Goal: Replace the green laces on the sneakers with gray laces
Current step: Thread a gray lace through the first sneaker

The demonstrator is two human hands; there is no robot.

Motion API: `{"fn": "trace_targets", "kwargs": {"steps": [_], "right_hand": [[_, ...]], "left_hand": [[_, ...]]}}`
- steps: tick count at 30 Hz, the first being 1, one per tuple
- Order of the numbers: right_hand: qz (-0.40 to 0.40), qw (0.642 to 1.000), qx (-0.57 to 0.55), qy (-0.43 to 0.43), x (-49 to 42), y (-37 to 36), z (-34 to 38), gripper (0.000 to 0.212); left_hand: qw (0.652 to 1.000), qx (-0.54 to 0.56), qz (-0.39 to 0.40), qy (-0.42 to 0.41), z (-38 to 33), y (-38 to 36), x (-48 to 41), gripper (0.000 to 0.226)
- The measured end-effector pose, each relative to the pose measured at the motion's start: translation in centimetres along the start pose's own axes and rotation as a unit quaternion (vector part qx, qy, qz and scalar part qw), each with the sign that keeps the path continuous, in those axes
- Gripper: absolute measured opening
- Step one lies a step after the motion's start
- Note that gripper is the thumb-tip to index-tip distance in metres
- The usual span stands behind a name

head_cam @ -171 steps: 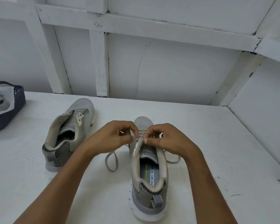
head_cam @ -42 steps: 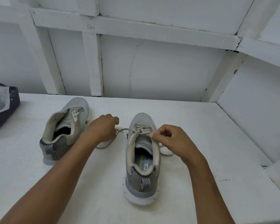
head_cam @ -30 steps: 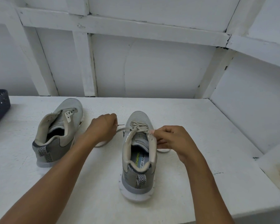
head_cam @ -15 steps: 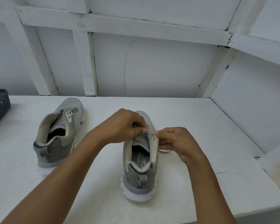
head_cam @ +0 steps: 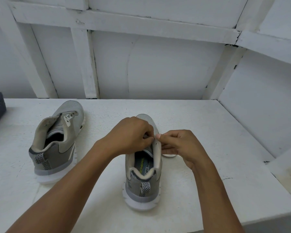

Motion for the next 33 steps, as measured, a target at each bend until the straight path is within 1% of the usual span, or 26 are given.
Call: {"fn": "trace_targets", "kwargs": {"steps": [6, 9, 10, 11, 13, 16, 17, 18, 19, 21, 23, 24, 25, 26, 27, 28, 31, 33], "right_hand": [[0.022, 0.999, 0.029, 0.020, -0.4, 0.0, -0.5, 0.010], [0.000, 0.998, 0.047, 0.032, -0.7, 0.5, -0.7, 0.010], [-0.010, 0.999, 0.038, 0.030, -0.8, 0.7, -0.6, 0.011], [-0.022, 0.999, 0.014, 0.028, -0.8, 1.0, -0.6, 0.012], [-0.043, 0.996, -0.074, 0.021, -0.8, 1.4, -0.5, 0.017], [-0.067, 0.971, -0.229, -0.001, -0.8, 1.4, -0.7, 0.025], [-0.082, 0.961, -0.264, -0.011, -0.9, 1.5, -1.0, 0.026], [-0.098, 0.956, -0.276, -0.023, -0.9, 1.9, -1.4, 0.025], [-0.109, 0.958, -0.261, -0.037, -0.9, 2.3, -1.7, 0.023], [-0.096, 0.979, -0.168, -0.062, -0.9, 3.2, -2.2, 0.023], [-0.037, 0.996, -0.037, -0.066, -0.7, 3.5, -2.3, 0.028], [0.003, 0.998, 0.020, -0.060, -0.6, 3.3, -2.1, 0.029], [0.045, 0.996, 0.060, -0.050, -0.4, 2.8, -2.0, 0.028], [0.083, 0.993, 0.076, -0.040, -0.3, 2.1, -1.9, 0.028], [0.106, 0.991, 0.073, -0.031, -0.3, 1.7, -1.8, 0.029], [0.112, 0.992, 0.053, -0.024, -0.3, 1.4, -1.7, 0.029], [0.075, 0.996, -0.037, -0.013, -1.0, 1.5, -1.5, 0.023], [0.041, 0.991, -0.130, -0.008, -1.4, 1.6, -1.2, 0.022]], "left_hand": [[1.000, 0.022, 0.013, 0.002, 0.4, 0.0, 0.1, 0.013], [0.999, 0.048, -0.008, 0.014, 1.1, 0.6, 0.1, 0.014], [0.998, 0.059, -0.022, 0.020, 1.3, 0.9, 0.1, 0.014], [0.997, 0.070, -0.038, 0.026, 1.6, 1.3, 0.2, 0.013], [0.992, 0.086, -0.077, 0.040, 2.0, 2.1, 0.1, 0.011], [0.981, 0.110, -0.145, 0.071, 3.0, 3.3, -0.2, 0.012], [0.976, 0.118, -0.162, 0.087, 3.4, 3.6, -0.2, 0.012], [0.971, 0.126, -0.176, 0.103, 3.8, 3.8, -0.3, 0.013], [0.967, 0.133, -0.184, 0.117, 4.1, 4.0, -0.3, 0.012], [0.961, 0.145, -0.192, 0.136, 4.6, 4.4, -0.3, 0.011], [0.959, 0.156, -0.186, 0.148, 5.0, 4.5, -0.5, 0.011], [0.958, 0.163, -0.179, 0.152, 5.0, 4.5, -0.5, 0.011], [0.958, 0.171, -0.171, 0.153, 5.0, 4.5, -0.6, 0.011], [0.958, 0.181, -0.160, 0.153, 5.0, 4.4, -0.6, 0.011], [0.958, 0.193, -0.148, 0.151, 4.8, 4.2, -0.6, 0.011], [0.959, 0.203, -0.134, 0.148, 4.6, 4.1, -0.6, 0.012], [0.960, 0.217, -0.106, 0.139, 4.2, 3.6, -0.6, 0.014], [0.965, 0.213, -0.080, 0.131, 4.1, 3.3, -0.6, 0.007]]}}
Point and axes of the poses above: each hand's wrist, its own x-axis away from the middle knuckle, its own y-axis out of the back of the hand, z = x × y, the point moved 6 cm from there along -x, towards the middle knuckle, and after that the axes turned 12 degrees about y, right-handed, at the moved point
